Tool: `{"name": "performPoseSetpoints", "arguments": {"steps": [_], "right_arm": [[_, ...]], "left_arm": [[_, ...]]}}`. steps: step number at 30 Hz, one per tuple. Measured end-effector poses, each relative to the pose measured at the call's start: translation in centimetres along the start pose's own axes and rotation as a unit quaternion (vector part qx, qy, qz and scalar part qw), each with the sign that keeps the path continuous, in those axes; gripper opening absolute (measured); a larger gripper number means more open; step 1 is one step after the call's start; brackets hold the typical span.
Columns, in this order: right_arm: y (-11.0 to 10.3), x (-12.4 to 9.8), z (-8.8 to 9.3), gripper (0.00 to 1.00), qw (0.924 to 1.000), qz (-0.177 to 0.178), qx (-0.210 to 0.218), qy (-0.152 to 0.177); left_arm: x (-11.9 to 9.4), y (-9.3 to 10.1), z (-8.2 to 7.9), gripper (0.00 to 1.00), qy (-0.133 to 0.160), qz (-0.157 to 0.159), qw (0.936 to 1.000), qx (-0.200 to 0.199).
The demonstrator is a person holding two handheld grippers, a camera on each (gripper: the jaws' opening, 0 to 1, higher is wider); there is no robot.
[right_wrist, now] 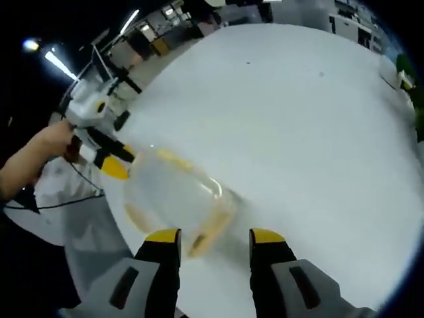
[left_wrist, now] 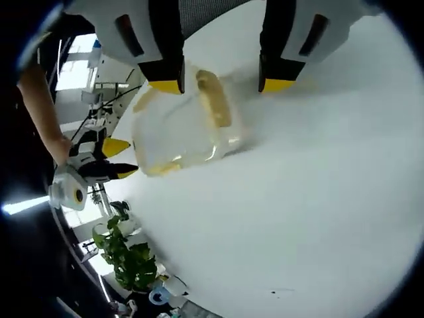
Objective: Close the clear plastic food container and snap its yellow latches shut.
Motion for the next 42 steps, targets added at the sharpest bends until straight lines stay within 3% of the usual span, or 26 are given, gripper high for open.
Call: {"name": "performPoseSetpoints", "arguments": {"steps": [6, 11, 15, 21, 25, 42], "right_arm": [[0.1, 0.2, 0.1, 0.36, 0.9994, -0.009, 0.031, 0.013], [-0.2, 0.4, 0.3, 0.3, 0.9994, -0.009, 0.032, 0.01], [-0.8, 1.1, 0.6, 0.33, 0.9992, -0.021, 0.034, 0.0], [-1.3, 1.5, 0.1, 0.28, 0.9989, -0.031, 0.034, 0.007], [-1.5, 1.6, -0.1, 0.28, 0.999, -0.033, 0.03, 0.0], [-1.6, 1.7, -0.1, 0.24, 0.9988, -0.024, 0.042, -0.008]], "left_arm": [[0.2, -0.1, -0.4, 0.46, 0.015, -0.003, 0.9998, -0.012], [0.3, 0.4, -0.5, 0.45, 0.024, 0.0, 0.9996, -0.016], [0.6, 0.8, -0.2, 0.44, 0.02, 0.004, 0.9997, -0.01], [0.8, 0.9, -0.2, 0.39, 0.02, 0.03, 0.9989, -0.03], [1.0, 1.9, -0.2, 0.28, 0.022, 0.07, 0.9963, -0.046], [1.5, 2.0, -0.5, 0.28, 0.01, 0.061, 0.9973, -0.041]]}}
Point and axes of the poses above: the point that each gripper's makers call its tool centre point, and the gripper's own axes: x roughly forward along the fingers, y roughly to its right, z roughly out of its underside, the point moved 3 cm from there along -x, roughly backward along the fingers, and after that the axes turned 8 degrees about -y, right-handed, at the moved point
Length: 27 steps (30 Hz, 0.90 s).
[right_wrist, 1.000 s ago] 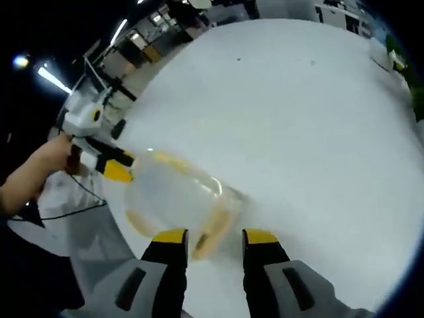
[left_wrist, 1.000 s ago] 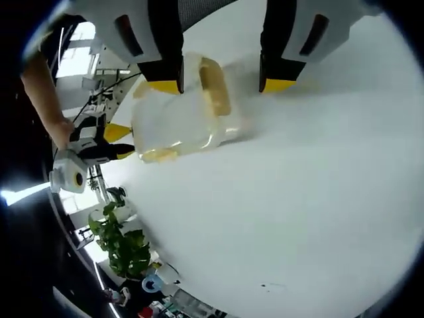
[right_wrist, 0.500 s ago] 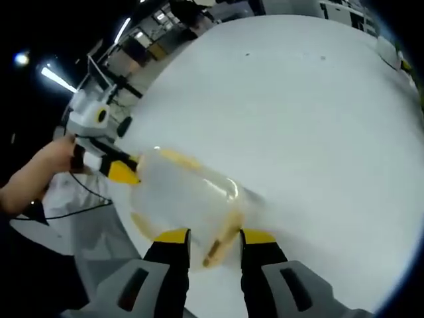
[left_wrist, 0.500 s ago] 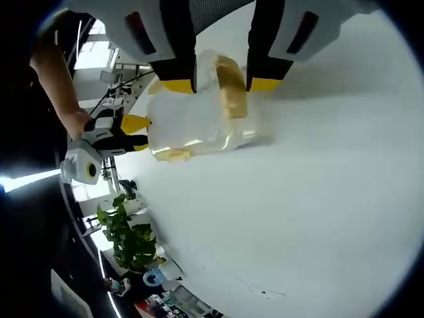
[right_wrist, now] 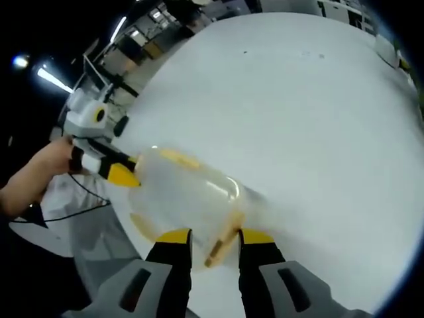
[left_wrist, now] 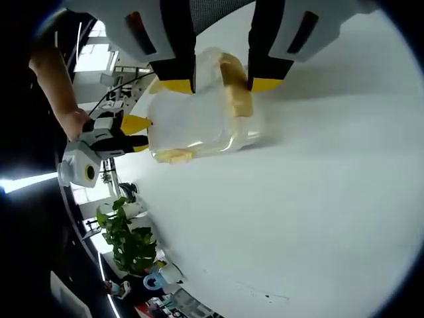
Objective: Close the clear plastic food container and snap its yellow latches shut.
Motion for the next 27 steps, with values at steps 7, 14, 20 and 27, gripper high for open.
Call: {"name": "performPoseSetpoints", "arguments": {"steps": [7, 14, 20, 27], "right_arm": [[0.1, 0.0, -0.1, 0.23, 0.9999, 0.01, 0.01, -0.002], [-0.1, 0.1, -0.1, 0.2, 0.9994, 0.016, 0.025, -0.019], [-0.1, 0.5, 0.4, 0.18, 0.9978, 0.02, 0.046, -0.043], [0.1, 0.4, -0.1, 0.2, 0.9985, 0.009, 0.047, -0.028]], "left_arm": [[0.1, 0.2, 0.0, 0.27, 0.005, -0.001, 1.0, -0.006], [0.2, 0.2, -0.2, 0.26, -0.003, 0.001, 1.0, -0.007], [0.2, 0.1, -0.4, 0.28, -0.01, -0.015, 0.9998, -0.005], [0.2, 0.2, -0.4, 0.29, -0.008, -0.01, 0.9999, -0.004]]}}
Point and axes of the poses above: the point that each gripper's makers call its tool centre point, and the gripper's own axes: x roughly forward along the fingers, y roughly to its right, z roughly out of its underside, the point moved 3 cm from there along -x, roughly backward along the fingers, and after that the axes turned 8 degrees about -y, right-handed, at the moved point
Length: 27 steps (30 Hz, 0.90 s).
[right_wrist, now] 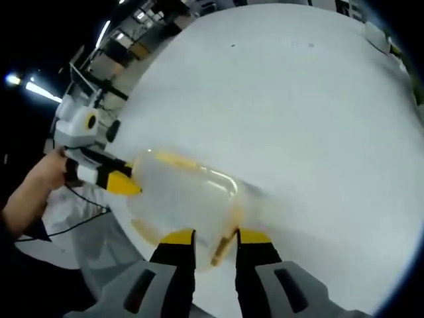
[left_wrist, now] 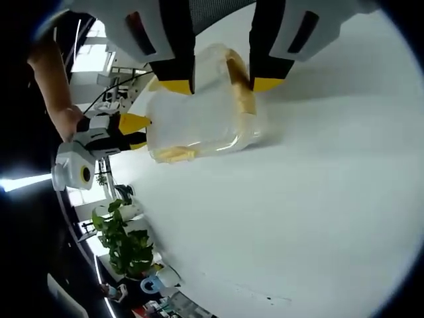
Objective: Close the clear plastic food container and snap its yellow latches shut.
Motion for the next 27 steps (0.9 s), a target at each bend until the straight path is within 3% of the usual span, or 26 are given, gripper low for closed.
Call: {"name": "performPoseSetpoints", "arguments": {"steps": [10, 12, 13, 15, 20, 27], "right_arm": [[-0.3, -0.3, -0.2, 0.22, 0.9999, -0.011, 0.004, 0.012], [-0.3, -0.2, -0.4, 0.24, 0.9993, -0.015, -0.023, 0.026], [-0.4, -0.2, -0.1, 0.25, 0.9982, -0.016, -0.049, 0.03], [-0.4, -0.2, 0.0, 0.26, 0.9985, -0.016, -0.042, 0.03], [-0.6, -0.5, 0.0, 0.26, 0.9964, -0.001, -0.082, 0.023], [-0.2, -0.9, -0.2, 0.26, 0.993, 0.021, -0.114, 0.022]], "left_arm": [[-0.2, 0.1, -0.1, 0.32, 0.001, 0.002, 1.0, 0.003], [-0.3, 0.2, 0.1, 0.33, -0.007, -0.005, 0.9989, 0.045], [-0.3, 0.3, 0.1, 0.33, -0.005, -0.006, 0.999, 0.045], [-0.2, 0.3, 0.2, 0.35, -0.007, -0.011, 0.9976, 0.069], [-0.7, 0.3, -0.3, 0.47, 0.006, -0.037, 0.9951, 0.092], [-1.3, 0.2, -0.4, 0.49, 0.002, -0.052, 0.9918, 0.116]]}}
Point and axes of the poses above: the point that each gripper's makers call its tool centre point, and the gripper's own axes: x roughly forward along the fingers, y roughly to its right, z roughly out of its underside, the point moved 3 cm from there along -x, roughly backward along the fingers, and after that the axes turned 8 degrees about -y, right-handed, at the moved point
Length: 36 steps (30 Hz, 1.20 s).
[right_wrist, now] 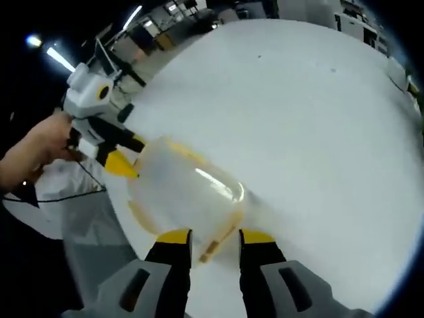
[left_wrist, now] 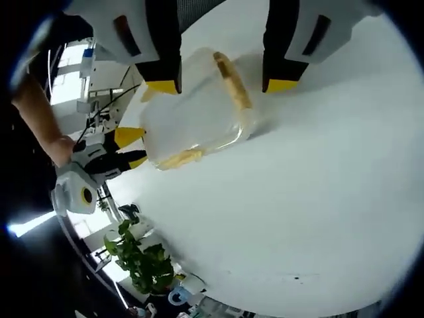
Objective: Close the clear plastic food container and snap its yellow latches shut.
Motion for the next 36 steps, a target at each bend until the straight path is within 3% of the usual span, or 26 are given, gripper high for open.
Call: {"name": "performPoseSetpoints", "arguments": {"steps": [3, 7, 8, 12, 15, 22, 27, 31, 32, 36], "right_arm": [[-0.1, -0.3, -0.2, 0.28, 0.9998, 0.009, -0.02, 0.003], [0.2, -0.9, -0.6, 0.31, 0.9976, 0.033, -0.06, 0.007], [0.2, -1.0, -0.8, 0.32, 0.9965, 0.034, -0.075, 0.013], [-0.5, -1.4, -1.5, 0.33, 0.9927, 0.034, -0.116, 0.01], [-1.0, -1.7, -2.4, 0.33, 0.9867, 0.04, -0.157, 0.015], [-2.6, -1.3, -3.2, 0.32, 0.9791, 0.025, -0.202, 0.007], [-3.7, -0.6, -3.4, 0.32, 0.9739, 0.019, -0.226, -0.005], [-4.3, 0.1, -3.6, 0.31, 0.9703, 0.016, -0.241, -0.013], [-4.6, 0.2, -3.7, 0.31, 0.9693, 0.014, -0.245, -0.012], [-5.4, 0.5, -4.0, 0.29, 0.9668, 0.009, -0.255, -0.011]], "left_arm": [[-0.1, 0.1, 0.1, 0.49, -0.006, -0.012, 0.9996, 0.025], [-0.4, 0.4, 0.0, 0.49, -0.011, -0.036, 0.9949, 0.093], [-0.5, 0.5, 0.1, 0.49, -0.014, -0.041, 0.9948, 0.092], [-1.1, -0.1, -0.2, 0.49, -0.035, -0.087, 0.9829, 0.158], [-1.3, 0.2, -0.7, 0.49, -0.033, -0.096, 0.98, 0.171], [-2.1, 1.5, -2.0, 0.48, -0.037, -0.124, 0.9602, 0.248], [-2.0, 3.4, -2.8, 0.47, -0.037, -0.126, 0.9405, 0.313], [-1.2, 4.9, -2.5, 0.47, -0.046, -0.114, 0.9335, 0.337], [-1.0, 5.5, -2.4, 0.45, -0.049, -0.105, 0.9281, 0.354], [-0.3, 6.9, -2.4, 0.36, -0.041, -0.091, 0.9203, 0.378]]}}
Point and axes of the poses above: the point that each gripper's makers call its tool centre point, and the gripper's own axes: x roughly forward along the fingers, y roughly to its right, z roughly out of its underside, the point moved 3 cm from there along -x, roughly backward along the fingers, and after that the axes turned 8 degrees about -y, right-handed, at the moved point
